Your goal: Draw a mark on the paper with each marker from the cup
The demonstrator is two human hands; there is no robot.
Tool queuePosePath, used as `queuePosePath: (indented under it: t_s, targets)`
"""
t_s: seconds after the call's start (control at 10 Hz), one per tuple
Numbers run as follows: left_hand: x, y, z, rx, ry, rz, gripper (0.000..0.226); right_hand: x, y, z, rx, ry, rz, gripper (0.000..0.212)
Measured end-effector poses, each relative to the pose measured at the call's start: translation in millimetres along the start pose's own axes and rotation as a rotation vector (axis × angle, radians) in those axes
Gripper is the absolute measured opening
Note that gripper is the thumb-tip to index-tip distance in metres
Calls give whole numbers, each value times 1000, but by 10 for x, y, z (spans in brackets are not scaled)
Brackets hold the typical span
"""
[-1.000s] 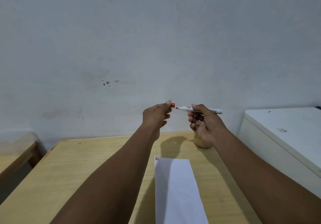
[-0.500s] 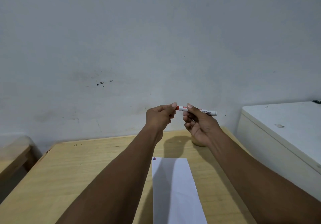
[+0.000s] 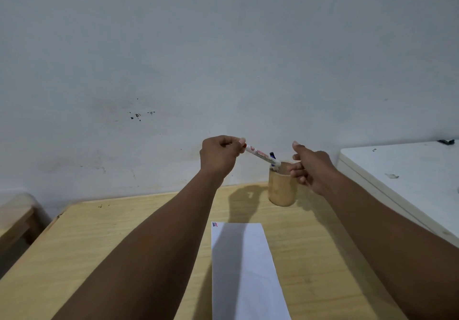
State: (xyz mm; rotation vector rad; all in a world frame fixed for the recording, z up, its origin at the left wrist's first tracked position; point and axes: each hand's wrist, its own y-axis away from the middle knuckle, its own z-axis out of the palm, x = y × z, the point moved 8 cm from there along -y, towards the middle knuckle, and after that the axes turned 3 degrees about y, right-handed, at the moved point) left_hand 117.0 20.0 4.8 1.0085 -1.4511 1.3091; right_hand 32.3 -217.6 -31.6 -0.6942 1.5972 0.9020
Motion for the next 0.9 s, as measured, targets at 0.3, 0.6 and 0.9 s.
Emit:
queuePosePath:
  t_s: [0.3,0.6,0.9]
  targets:
    - [173,-156,611,-162,-299,125,15,-220,-151,-239,-15,291,-170,35]
    - [-80,-214,1099,-305,-562,173,21,-3,-399,-244,-47,371,-182,39]
    - [177,-119,927,-293,-644,206,31,-142,-206,-266,-34,416,-207,34]
